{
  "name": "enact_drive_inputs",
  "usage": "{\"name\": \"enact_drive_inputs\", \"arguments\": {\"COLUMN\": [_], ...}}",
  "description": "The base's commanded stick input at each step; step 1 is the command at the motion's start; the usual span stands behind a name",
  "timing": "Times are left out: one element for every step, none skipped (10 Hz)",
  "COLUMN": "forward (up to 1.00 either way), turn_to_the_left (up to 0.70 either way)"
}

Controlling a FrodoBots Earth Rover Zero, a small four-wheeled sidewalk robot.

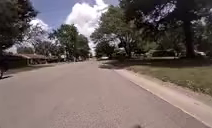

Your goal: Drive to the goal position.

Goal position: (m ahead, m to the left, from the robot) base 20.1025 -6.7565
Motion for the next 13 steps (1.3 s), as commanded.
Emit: {"name": "enact_drive_inputs", "arguments": {"forward": [0.70,0.70,0.70,0.70,0.70,0.70,0.70,0.70,0.70,0.70,0.70,0.70,0.70], "turn_to_the_left": [0.00,0.00,0.00,0.00,0.00,0.00,0.00,0.00,0.00,0.00,0.00,0.00,0.00]}}
